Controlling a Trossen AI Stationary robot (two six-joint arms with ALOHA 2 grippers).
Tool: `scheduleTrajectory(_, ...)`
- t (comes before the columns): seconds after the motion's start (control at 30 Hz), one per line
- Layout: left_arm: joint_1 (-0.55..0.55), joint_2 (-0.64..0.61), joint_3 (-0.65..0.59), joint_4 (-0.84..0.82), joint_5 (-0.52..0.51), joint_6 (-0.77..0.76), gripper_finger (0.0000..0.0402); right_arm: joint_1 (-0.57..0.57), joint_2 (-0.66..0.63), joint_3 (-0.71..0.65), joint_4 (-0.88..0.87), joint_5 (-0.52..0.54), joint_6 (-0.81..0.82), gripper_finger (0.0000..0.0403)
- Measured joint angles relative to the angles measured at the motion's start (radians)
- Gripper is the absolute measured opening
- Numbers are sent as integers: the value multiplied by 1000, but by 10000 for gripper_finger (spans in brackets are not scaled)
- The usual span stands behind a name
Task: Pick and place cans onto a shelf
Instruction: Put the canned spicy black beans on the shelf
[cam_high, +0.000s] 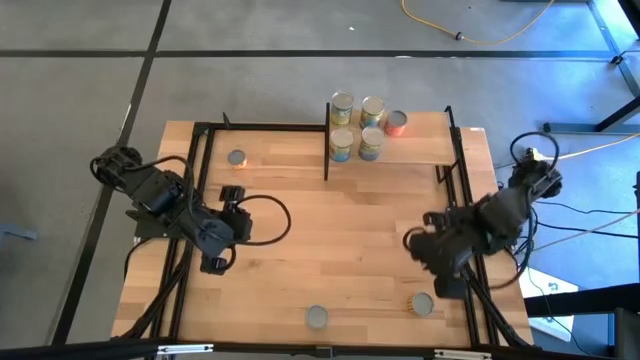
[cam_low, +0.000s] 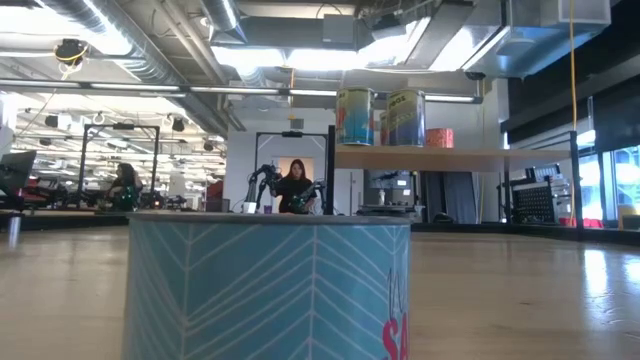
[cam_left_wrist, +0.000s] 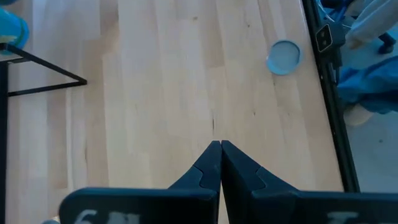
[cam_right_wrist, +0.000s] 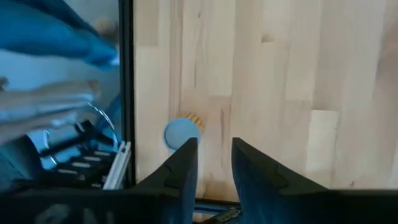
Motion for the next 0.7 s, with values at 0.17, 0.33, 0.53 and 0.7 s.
scheduleTrajectory(0.17, 0, 0, 0, 0, 2, 1, 0, 58, 93, -1, 3, -4, 48, 100)
scheduleTrajectory(0.33, 0, 0, 0, 0, 1, 43, 0, 87, 169, -1, 2, 28, 105, 96)
scheduleTrajectory(0.53, 0, 0, 0, 0, -3, 65, 0, 94, 175, -45, 3, 49, 125, 93)
scheduleTrajectory(0.7, 0, 0, 0, 0, -3, 68, 0, 94, 69, -211, 57, 49, 195, 93)
